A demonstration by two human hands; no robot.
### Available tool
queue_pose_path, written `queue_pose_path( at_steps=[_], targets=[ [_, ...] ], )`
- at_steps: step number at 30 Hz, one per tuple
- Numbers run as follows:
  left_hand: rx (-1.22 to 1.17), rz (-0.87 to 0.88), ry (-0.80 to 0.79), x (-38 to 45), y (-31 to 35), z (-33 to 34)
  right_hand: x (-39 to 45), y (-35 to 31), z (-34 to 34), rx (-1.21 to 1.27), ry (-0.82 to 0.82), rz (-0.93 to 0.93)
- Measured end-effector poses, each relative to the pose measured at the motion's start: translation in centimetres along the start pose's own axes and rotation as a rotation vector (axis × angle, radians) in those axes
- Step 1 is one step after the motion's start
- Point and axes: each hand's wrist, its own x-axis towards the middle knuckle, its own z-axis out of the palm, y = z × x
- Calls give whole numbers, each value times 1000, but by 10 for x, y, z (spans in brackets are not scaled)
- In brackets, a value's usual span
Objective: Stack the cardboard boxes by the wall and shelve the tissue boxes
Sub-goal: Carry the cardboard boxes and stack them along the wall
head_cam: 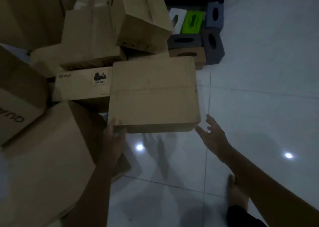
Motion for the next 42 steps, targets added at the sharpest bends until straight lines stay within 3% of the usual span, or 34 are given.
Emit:
queue_pose_path(
  at_steps=[2, 5, 8, 17, 21, 33, 42],
  targets=[
    [-62, -24, 60, 16, -3, 8, 19, 9, 8, 89, 7, 69],
    [-132, -150, 146, 41, -7, 13, 44, 20, 21, 126, -48, 29],
    [-192, -270, 122, 49, -10, 14, 49, 24, 28, 170, 21, -22],
    [-253, -177, 119, -6, 51, 9, 23, -21, -43, 354, 191, 37],
    [-349, -167, 82, -58, 122, 6, -22, -57, -106, 474, 242, 89],
    [-165, -292, -9, -244, 364, -5, -181, -152, -339, 476, 442, 394],
    [-97, -196, 72, -316, 538, 56, -167, -205, -508, 419, 520, 385]
  ],
)
